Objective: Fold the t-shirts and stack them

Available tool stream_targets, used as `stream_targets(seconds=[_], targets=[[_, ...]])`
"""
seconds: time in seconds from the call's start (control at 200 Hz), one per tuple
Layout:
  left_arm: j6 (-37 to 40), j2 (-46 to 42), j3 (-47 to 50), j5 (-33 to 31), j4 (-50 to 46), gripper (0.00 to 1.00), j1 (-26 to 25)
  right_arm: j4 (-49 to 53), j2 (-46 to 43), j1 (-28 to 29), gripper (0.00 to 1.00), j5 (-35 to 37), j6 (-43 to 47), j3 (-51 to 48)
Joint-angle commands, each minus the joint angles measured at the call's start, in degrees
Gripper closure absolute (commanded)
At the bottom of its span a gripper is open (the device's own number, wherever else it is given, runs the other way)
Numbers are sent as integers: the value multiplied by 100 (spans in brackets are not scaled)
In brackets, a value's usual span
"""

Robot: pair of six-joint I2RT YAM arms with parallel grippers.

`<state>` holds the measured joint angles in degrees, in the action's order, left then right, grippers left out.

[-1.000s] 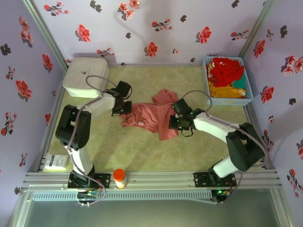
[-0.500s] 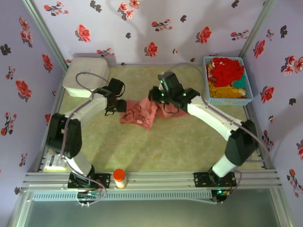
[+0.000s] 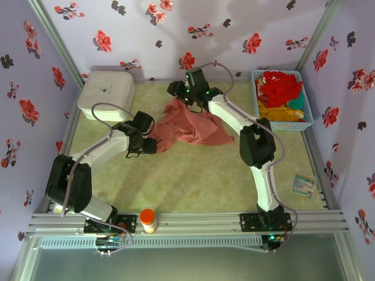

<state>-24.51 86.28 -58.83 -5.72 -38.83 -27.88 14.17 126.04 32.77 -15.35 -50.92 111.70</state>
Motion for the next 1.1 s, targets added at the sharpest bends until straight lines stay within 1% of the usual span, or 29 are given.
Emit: stream_targets(seconds=[0.0,0.09,0.125,0.215,0.35,0.47,0.63,0.785,0.93,1.095], targets=[[-42,25,-12,124,141,37,-18,533,-225,-160,28,-222,379,157],[12,151,-222,154,197,36,33,706,-793,-272,13,111,885,-458],[47,219,-339,216,225,36,60,749,-1058,-333,11,217,1060,-756],[128,448,-691,351,229,36,134,866,-1707,-597,11,319,1344,-1624],[225,754,-1136,371,240,36,223,807,-2644,-1134,13,489,1426,-3098],[261,1085,-1484,378,235,37,314,765,-3145,-1491,17,668,1573,-3993],[256,1519,-1866,418,250,39,327,843,-3105,-1556,22,613,1712,-4501],[143,1763,-1942,457,400,43,326,458,-2890,-1560,27,540,1541,-4937],[60,1817,-1867,489,552,48,300,209,-2727,-1562,30,472,1435,-5083],[17,1948,-1841,477,769,53,307,144,-2422,-1555,36,394,1385,-5069]])
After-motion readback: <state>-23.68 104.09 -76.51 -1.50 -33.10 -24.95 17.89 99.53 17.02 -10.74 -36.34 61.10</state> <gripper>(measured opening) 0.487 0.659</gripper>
